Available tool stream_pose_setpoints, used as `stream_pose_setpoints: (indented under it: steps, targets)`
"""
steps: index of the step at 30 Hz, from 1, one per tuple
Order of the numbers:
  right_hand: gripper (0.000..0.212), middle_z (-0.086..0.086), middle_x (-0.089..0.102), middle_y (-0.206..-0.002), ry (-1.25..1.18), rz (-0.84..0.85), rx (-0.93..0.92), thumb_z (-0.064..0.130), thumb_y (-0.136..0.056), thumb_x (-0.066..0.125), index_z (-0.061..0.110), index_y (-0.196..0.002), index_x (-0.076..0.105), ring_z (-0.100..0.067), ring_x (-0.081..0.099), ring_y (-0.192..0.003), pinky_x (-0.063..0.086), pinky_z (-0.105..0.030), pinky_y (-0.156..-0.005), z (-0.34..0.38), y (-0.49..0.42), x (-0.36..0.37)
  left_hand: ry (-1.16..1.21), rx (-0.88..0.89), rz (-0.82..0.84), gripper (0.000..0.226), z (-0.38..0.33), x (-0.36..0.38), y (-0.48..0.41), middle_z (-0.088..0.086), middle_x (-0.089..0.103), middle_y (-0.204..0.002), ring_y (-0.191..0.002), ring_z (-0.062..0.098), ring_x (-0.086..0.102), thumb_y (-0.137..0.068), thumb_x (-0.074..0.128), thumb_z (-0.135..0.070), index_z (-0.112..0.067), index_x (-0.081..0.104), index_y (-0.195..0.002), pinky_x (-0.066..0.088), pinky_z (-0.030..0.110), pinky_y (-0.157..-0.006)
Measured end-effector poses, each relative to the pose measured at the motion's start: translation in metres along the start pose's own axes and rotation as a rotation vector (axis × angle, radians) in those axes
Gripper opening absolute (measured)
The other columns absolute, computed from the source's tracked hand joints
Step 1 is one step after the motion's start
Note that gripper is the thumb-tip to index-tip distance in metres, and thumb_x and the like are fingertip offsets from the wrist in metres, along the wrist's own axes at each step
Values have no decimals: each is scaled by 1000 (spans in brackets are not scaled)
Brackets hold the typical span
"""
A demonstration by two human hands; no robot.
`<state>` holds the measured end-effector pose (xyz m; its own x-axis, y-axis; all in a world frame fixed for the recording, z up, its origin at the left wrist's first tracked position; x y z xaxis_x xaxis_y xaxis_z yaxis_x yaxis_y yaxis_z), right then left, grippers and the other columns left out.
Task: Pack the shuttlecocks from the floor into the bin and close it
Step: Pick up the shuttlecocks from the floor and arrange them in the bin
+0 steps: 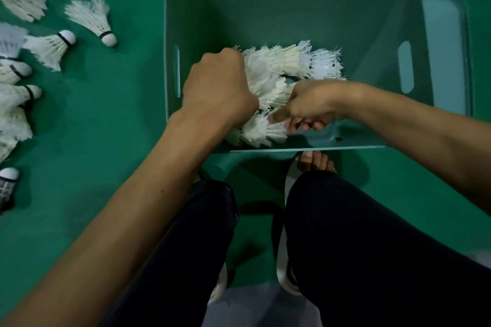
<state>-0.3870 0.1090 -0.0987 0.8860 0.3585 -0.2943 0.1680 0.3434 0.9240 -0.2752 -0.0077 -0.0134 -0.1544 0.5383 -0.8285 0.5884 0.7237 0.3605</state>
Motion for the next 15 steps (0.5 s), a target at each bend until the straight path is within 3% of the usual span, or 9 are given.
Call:
stream_pose_setpoints:
  steps: [2,4,5,8,10,12,15]
  targets:
    - [29,2,67,-58,156,-142,-72,34,-86,79,6,-81,75,-11,49,-41,41,-18,-42,7,20,-28,17,26,5,15,-2,0,1,8,66,-86,-81,33,64,-71,68,-9,-13,65,-85,55,40,-70]
    - [15,4,65,-57,177,-277,-174,25,-84,81,10,-81,78,-13,52,-52,46,-23,-50,13,47,-57,47,49,21,13,-6,2,1,7,67,-82,-78,31,64,-71,69,-7,-15,64,-79,54,38,-66]
    - [11,6,65,-58,85,-277,-241,22,-84,81,11,-86,79,-11,52,-54,46,-25,-51,15,61,-66,57,63,29,14,-8,4,2,6,66,-80,-76,30,65,-71,69,-6,-17,63,-75,54,36,-65]
    - [27,5,54,-52,-228,-61,-386,19,-80,79,-2,-95,74,-6,44,-44,37,-16,-42,26,90,-60,80,129,40,19,-19,7,1,-1,64,-72,-72,25,64,-70,73,-5,-19,59,-65,46,30,-59]
    - [30,4,47,-49,-246,-64,-392,23,-78,81,-4,-84,69,-8,36,-41,28,-19,-39,30,88,-55,109,194,53,23,-29,10,2,-5,62,-68,-71,21,64,-69,76,-8,-20,57,-64,48,29,-59]
    - [30,3,45,-47,-208,-207,-353,21,-78,85,-5,-82,71,-9,33,-41,26,-23,-44,28,79,-58,117,258,64,21,-37,13,4,-5,63,-71,-75,21,64,-69,75,-13,-22,57,-68,52,32,-64]
    - [16,5,61,-50,-129,-369,-280,21,-77,85,6,-77,77,-9,44,-47,33,-25,-50,18,75,-68,102,292,74,18,-35,17,4,-4,65,-90,-88,22,63,-76,76,-28,-26,60,-84,54,38,-74]
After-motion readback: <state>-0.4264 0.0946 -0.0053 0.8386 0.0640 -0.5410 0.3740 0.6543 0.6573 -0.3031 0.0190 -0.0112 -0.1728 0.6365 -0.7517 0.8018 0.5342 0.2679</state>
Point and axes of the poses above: each hand's wrist, its own y-axis away from the middle knuckle, its own x-axis out of the palm, z = x × y, the point moved 9 cm from there along -y, towards the middle knuckle
